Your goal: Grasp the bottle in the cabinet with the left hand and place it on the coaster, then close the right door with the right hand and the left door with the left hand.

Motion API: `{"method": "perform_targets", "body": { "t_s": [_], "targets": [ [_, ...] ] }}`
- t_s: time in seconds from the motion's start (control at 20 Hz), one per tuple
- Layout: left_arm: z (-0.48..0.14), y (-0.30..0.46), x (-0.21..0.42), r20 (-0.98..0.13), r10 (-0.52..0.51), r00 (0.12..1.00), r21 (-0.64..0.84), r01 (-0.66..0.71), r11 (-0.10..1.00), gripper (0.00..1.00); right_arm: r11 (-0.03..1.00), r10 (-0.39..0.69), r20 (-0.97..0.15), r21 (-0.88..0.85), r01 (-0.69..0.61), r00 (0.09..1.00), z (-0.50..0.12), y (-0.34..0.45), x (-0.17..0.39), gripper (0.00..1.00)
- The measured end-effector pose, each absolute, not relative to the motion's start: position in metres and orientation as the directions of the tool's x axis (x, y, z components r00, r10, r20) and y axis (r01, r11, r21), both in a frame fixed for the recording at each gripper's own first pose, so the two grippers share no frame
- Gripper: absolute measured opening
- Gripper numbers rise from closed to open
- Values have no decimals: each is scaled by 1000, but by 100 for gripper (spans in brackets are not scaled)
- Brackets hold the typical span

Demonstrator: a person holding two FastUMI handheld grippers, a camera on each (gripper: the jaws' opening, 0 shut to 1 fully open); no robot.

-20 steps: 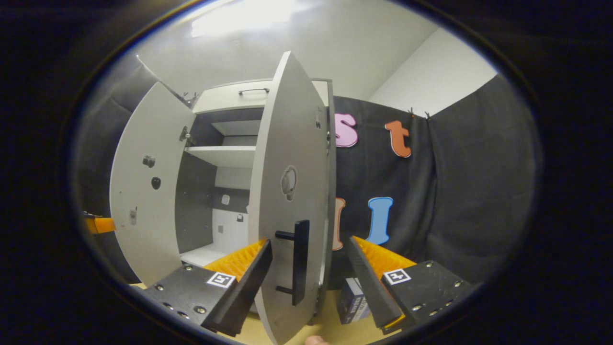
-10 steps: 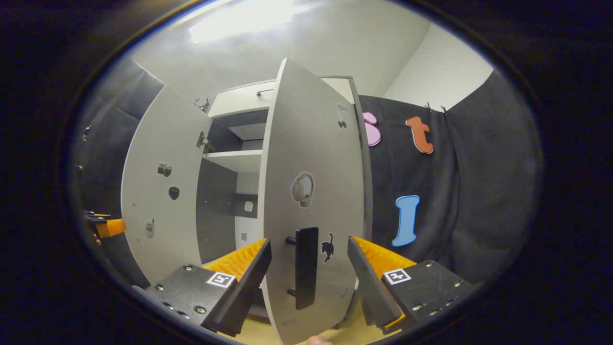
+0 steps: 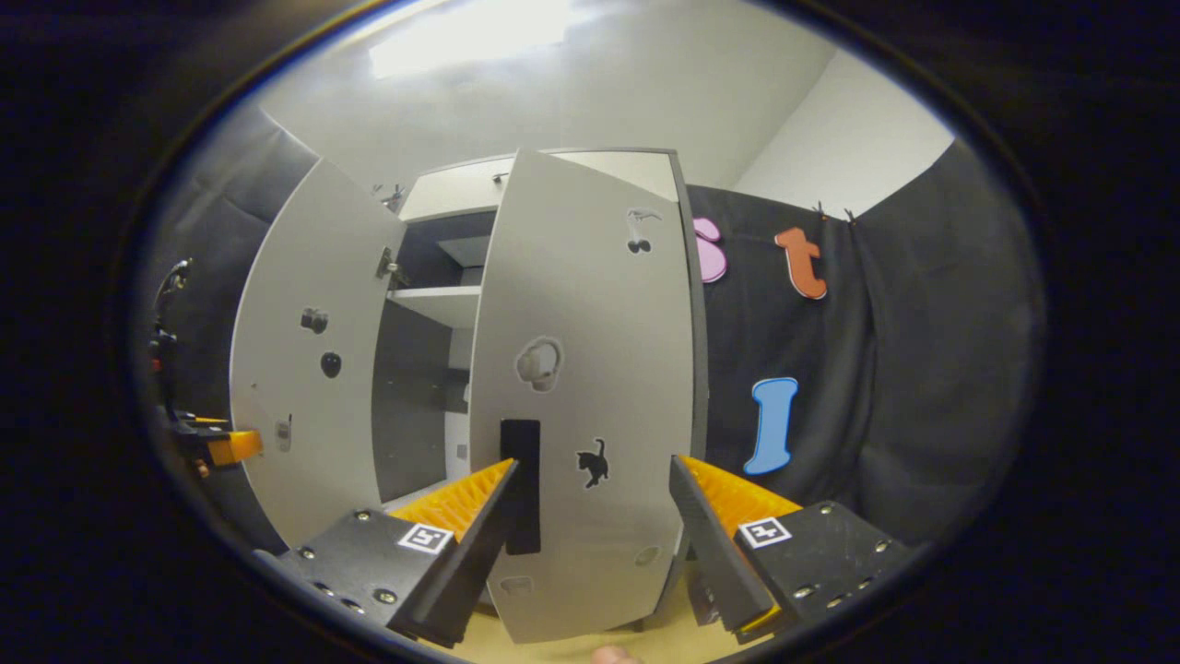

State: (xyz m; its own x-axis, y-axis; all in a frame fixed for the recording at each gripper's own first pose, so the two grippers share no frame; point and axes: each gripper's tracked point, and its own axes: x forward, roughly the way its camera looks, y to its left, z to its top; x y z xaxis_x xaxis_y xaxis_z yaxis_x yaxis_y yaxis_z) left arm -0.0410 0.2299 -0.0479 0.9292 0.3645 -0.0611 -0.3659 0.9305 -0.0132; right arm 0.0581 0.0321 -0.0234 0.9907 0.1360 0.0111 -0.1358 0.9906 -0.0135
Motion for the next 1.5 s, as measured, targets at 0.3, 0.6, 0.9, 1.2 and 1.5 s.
{"method": "perform_targets", "body": {
  "t_s": [0.3, 0.6, 0.9, 1.2, 1.5],
  "targets": [
    [-56, 221, -25, -88, 353, 931, 17, -353, 935, 97, 997, 79, 15, -8, -78, 997, -22, 5, 52, 97],
    [-55, 217, -26, -91, 309, 947, 16, -309, 951, 96, 999, 48, 7, 15, -48, 999, -25, -11, 47, 97],
    [-53, 213, -29, -92, 273, 958, -10, -275, 961, 96, 1000, 23, 12, 14, -23, 1000, -24, -21, 41, 97],
    [-53, 203, -28, -95, 236, 967, -8, -238, 971, 92, 999, -6, 19, 37, 5, 1000, -24, -35, 42, 97],
    [-53, 172, -31, -99, 163, 982, -8, -164, 986, 96, 999, -23, 19, 46, 22, 1000, -25, -50, 37, 97]
  ]
}}
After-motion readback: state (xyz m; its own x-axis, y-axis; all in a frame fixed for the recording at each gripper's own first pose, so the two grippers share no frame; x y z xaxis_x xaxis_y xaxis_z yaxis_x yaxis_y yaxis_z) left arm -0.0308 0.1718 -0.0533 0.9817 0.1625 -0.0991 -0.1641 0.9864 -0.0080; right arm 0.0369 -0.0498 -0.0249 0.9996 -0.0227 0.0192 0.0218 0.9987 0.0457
